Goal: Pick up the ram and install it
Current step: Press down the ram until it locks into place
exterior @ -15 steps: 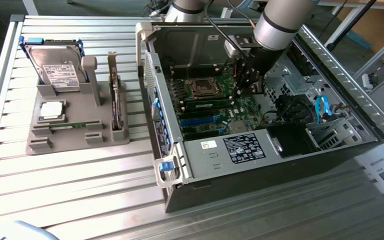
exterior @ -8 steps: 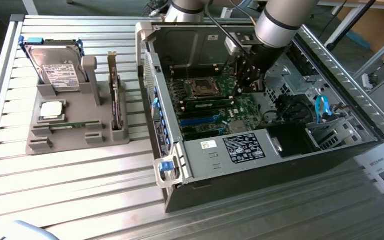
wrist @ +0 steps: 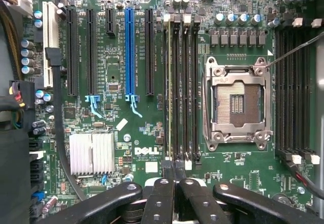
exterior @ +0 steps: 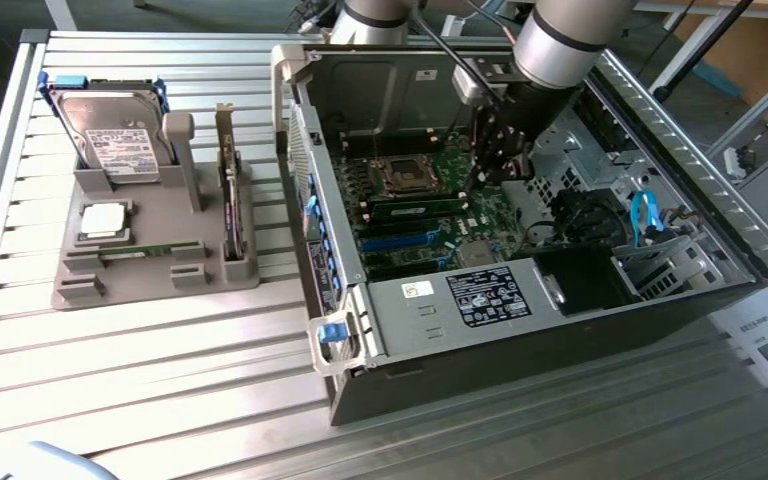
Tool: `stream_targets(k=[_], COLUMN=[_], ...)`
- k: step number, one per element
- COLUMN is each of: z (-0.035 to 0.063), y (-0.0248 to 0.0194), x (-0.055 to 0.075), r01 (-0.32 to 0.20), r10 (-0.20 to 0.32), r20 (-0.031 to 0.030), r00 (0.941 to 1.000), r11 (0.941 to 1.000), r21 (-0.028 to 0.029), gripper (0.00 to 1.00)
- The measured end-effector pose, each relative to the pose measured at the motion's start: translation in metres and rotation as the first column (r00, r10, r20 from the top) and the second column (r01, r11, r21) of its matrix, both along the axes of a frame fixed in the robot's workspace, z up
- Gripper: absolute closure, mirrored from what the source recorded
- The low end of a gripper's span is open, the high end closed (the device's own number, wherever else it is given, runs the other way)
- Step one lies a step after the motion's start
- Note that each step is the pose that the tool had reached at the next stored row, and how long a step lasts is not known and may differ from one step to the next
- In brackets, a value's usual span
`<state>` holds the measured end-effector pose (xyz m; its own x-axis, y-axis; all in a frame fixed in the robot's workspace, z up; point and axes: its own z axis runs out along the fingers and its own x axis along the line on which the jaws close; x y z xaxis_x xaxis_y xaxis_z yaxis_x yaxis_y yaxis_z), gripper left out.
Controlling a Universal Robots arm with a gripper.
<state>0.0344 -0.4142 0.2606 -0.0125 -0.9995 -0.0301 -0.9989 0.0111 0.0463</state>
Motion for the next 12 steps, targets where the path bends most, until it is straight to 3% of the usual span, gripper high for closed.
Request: stream_targets(k=[12], z=[0.0031], y=[0.0], x=[-0.0003], r01=[0.0], r10=[0.0], r20=[0.0], r00=[1.0], r11=[1.0], r21=[0.0], gripper=[0.9])
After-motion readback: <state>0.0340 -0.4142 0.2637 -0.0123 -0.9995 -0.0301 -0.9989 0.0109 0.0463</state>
